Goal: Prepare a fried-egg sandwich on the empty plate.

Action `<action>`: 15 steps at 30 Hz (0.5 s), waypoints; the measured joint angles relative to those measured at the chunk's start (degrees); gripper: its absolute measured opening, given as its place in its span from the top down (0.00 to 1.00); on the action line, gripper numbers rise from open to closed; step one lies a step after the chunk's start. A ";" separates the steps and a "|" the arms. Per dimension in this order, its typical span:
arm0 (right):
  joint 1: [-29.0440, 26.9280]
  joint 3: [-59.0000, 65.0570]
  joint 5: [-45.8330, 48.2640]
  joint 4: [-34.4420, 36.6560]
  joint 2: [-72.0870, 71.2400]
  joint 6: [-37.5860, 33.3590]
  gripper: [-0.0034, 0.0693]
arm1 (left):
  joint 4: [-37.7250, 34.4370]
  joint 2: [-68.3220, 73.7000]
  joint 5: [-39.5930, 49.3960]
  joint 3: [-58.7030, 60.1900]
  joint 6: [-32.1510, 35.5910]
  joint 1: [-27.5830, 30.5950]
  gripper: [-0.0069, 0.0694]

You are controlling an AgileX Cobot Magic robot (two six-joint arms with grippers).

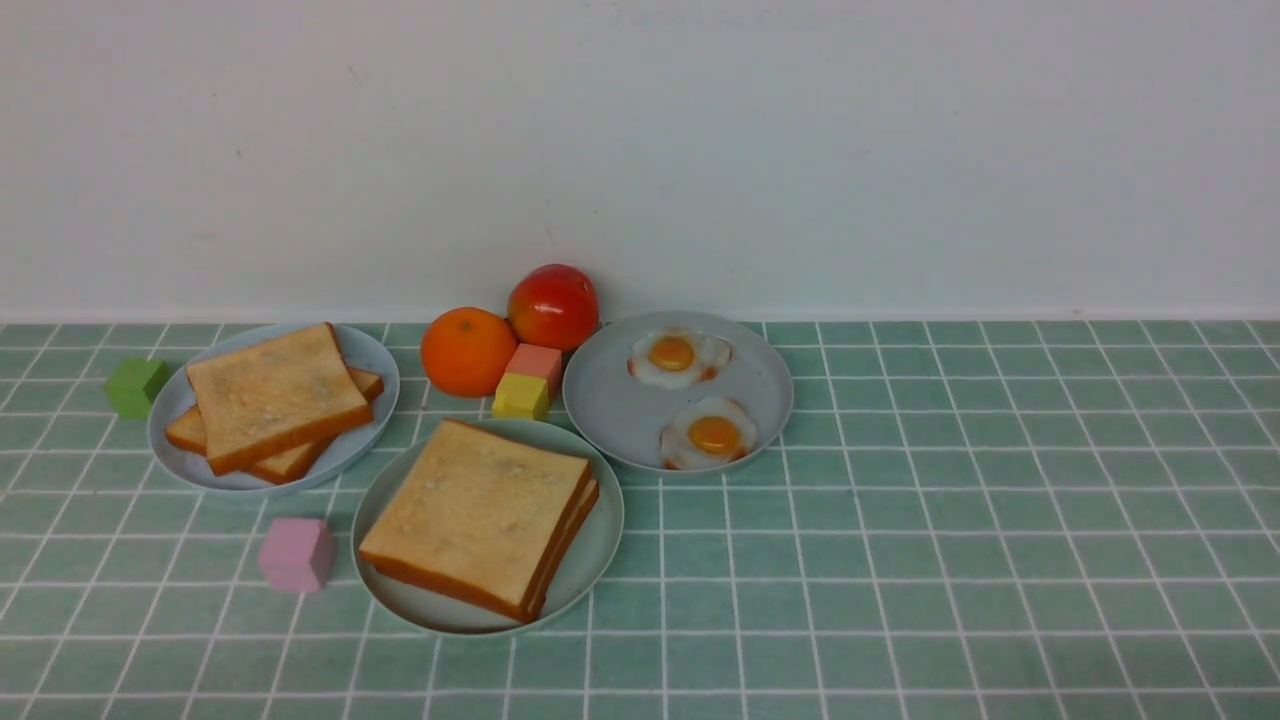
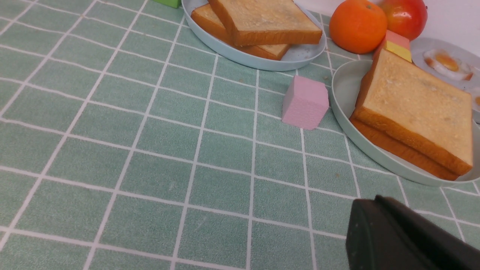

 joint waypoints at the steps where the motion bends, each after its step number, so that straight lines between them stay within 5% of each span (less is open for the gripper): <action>1: 0.00 0.00 0.00 0.00 0.00 0.00 0.84 | 0.00 0.00 0.00 0.00 0.00 0.00 0.93; 15: 0.00 0.00 0.00 0.00 0.00 0.00 0.82 | 0.06 0.00 0.00 0.00 0.00 0.00 0.93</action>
